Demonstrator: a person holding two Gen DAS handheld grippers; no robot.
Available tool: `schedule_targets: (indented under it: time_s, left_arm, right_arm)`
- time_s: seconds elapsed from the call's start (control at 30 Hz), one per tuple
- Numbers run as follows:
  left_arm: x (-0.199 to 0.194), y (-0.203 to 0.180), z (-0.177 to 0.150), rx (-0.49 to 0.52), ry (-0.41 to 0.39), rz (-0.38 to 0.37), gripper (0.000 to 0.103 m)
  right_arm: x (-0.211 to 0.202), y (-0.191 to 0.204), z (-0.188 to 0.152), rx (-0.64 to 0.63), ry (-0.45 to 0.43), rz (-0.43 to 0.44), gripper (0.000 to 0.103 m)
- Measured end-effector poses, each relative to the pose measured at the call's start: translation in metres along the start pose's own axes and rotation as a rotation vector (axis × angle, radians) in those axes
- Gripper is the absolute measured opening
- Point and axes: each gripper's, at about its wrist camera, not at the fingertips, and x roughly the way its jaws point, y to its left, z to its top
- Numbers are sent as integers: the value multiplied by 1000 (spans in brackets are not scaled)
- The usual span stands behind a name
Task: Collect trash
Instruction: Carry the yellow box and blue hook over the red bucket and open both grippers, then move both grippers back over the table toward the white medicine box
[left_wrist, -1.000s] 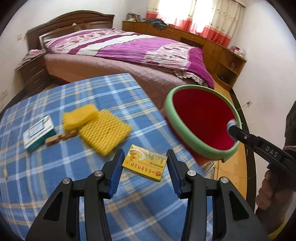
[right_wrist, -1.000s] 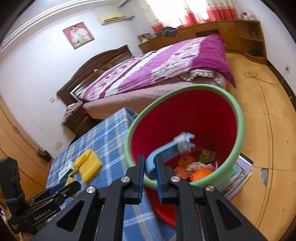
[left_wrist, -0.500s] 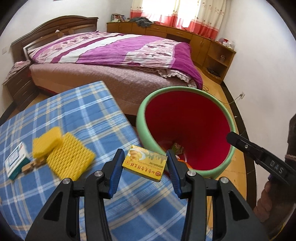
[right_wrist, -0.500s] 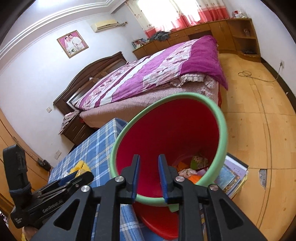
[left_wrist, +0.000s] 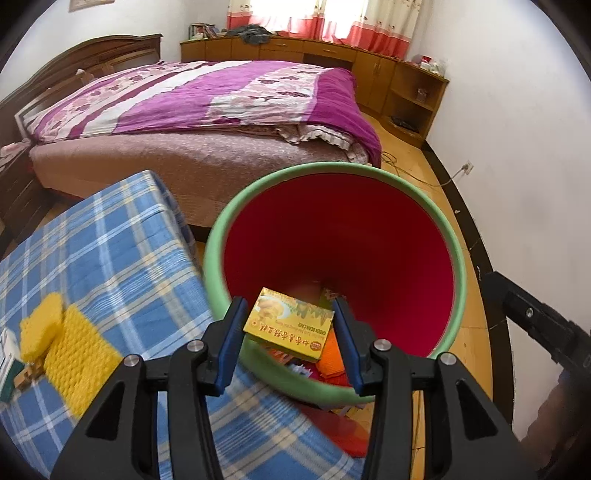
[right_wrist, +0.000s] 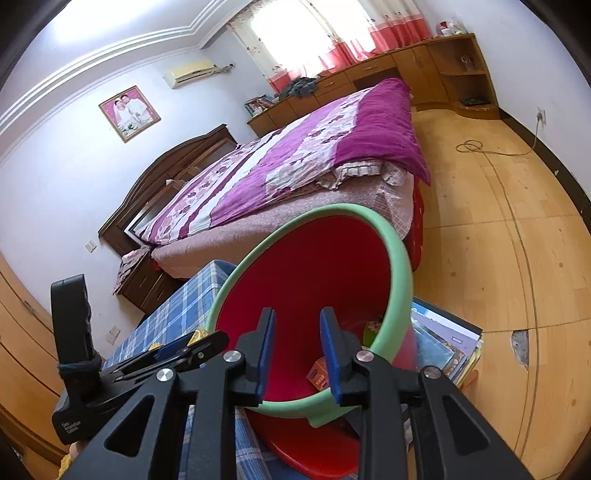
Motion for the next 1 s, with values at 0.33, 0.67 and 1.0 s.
schedule_targets:
  time_s: [0.33,0.67,1.0]
  left_arm:
    - [12,-4,-1,-19,13,-13,62]
    - [-8,14,-8,-69,-3,-4,62]
    - [-38,36,-21,-118,-37,17,62]
  right_arm:
    - [-4,-10,-3,43,-8,-14,37]
    - [-4,-2,-9,36,8,-3,46]
    - [-7,20,-20,4,29,28,60]
